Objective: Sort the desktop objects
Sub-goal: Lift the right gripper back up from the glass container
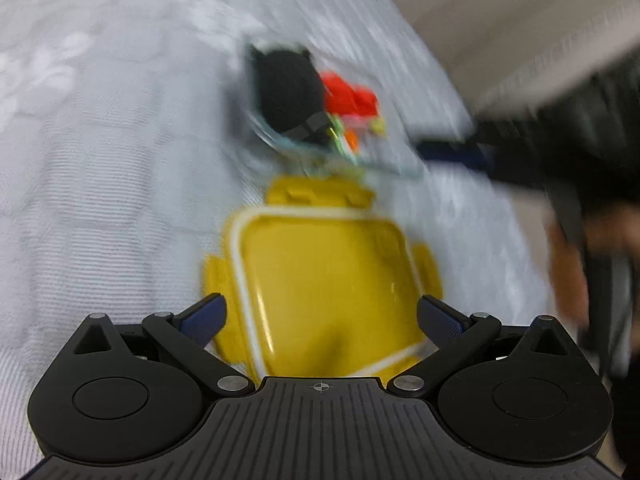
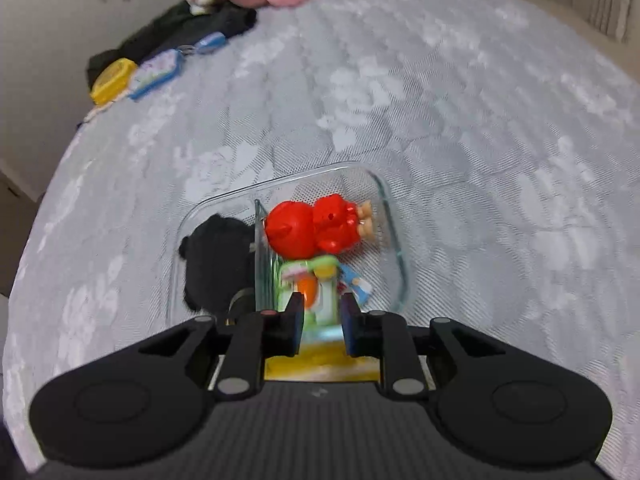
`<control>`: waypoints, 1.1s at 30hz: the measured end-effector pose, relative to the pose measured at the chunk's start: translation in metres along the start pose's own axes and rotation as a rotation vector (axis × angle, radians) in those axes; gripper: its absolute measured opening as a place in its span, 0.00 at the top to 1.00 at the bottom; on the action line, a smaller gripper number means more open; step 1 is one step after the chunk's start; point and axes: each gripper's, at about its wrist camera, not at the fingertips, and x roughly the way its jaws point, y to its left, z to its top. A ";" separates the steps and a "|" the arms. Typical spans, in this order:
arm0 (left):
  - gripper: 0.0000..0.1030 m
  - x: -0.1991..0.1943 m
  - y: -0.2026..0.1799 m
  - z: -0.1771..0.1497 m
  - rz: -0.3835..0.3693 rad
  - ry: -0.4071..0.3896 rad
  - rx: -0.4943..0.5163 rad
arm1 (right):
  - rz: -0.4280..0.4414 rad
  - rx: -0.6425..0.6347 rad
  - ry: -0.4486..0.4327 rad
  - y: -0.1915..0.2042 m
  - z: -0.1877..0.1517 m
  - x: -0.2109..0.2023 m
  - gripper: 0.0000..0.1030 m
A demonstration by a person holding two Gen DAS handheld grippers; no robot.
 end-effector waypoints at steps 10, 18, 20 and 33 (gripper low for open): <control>0.00 -0.041 -0.013 -0.020 0.221 -0.205 0.009 | -0.001 -0.016 -0.070 -0.020 -0.049 -0.038 0.49; 0.00 -0.048 -0.017 -0.041 0.355 -0.258 -0.006 | -0.002 0.000 -0.053 -0.029 -0.069 -0.027 0.37; 0.00 -0.043 -0.017 -0.040 0.396 -0.244 -0.005 | -0.002 0.005 -0.049 -0.032 -0.075 -0.025 0.31; 0.00 -0.027 -0.027 -0.043 0.417 -0.186 0.072 | -0.032 -0.047 -0.031 -0.030 -0.098 -0.011 0.29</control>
